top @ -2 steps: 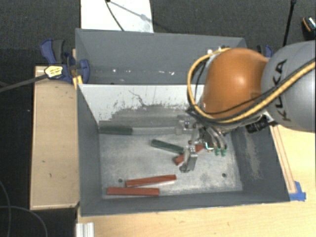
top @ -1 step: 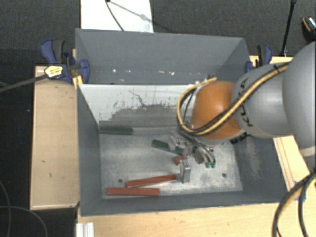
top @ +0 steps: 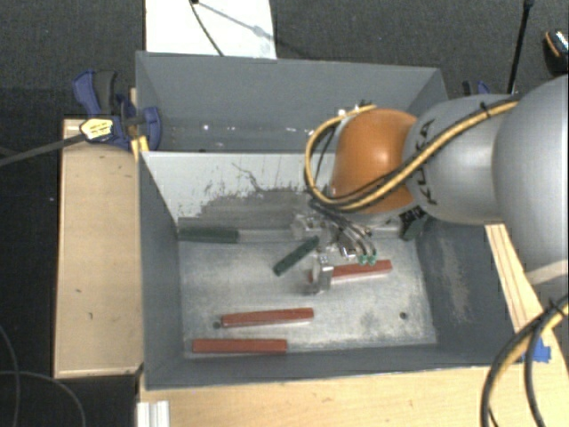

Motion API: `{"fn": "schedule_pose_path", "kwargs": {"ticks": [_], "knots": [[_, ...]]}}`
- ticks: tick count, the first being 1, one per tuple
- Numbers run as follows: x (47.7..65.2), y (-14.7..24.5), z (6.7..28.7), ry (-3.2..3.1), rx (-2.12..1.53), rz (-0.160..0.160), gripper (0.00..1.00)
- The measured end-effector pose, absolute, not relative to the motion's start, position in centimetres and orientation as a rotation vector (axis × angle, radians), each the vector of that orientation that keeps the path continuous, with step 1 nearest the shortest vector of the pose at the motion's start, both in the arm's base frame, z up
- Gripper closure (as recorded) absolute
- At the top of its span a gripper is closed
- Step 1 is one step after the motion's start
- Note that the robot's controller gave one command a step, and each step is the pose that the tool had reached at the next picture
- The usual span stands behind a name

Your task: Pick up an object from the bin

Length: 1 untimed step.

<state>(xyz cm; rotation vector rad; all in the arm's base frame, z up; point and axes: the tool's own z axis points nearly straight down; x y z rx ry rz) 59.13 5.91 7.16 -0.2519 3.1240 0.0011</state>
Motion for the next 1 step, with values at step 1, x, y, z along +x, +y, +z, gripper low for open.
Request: {"fn": "schedule_pose_path", "kwargs": {"ticks": [1], "knots": [[58.9, 5.88, 7.09, 3.13, -0.243, 0.002, 1.0]]}}
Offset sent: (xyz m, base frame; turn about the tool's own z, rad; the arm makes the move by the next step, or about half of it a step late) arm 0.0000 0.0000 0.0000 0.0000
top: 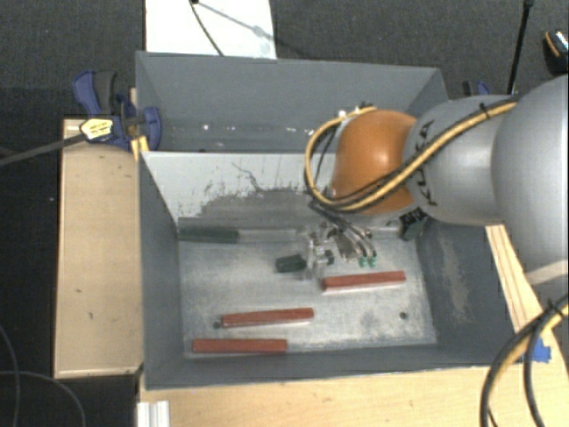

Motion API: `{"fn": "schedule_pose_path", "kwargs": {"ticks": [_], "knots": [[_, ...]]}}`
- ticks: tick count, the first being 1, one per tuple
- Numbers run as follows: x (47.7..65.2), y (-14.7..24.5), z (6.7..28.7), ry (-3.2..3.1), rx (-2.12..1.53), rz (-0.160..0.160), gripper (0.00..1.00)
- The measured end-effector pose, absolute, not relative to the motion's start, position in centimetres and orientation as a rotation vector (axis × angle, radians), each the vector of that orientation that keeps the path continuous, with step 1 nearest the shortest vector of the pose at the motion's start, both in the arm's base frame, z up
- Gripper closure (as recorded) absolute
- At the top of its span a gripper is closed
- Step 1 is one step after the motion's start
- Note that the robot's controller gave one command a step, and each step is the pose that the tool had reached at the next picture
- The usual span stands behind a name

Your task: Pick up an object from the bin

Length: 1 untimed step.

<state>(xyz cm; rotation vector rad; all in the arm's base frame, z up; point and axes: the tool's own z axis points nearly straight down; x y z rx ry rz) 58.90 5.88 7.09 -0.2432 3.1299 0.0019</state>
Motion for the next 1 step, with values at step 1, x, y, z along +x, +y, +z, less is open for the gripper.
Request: {"fn": "schedule_pose_path", "kwargs": {"ticks": [1], "knots": [[56.52, 6.61, 21.52, 3.124, -0.216, 0.001, 1.0]]}}
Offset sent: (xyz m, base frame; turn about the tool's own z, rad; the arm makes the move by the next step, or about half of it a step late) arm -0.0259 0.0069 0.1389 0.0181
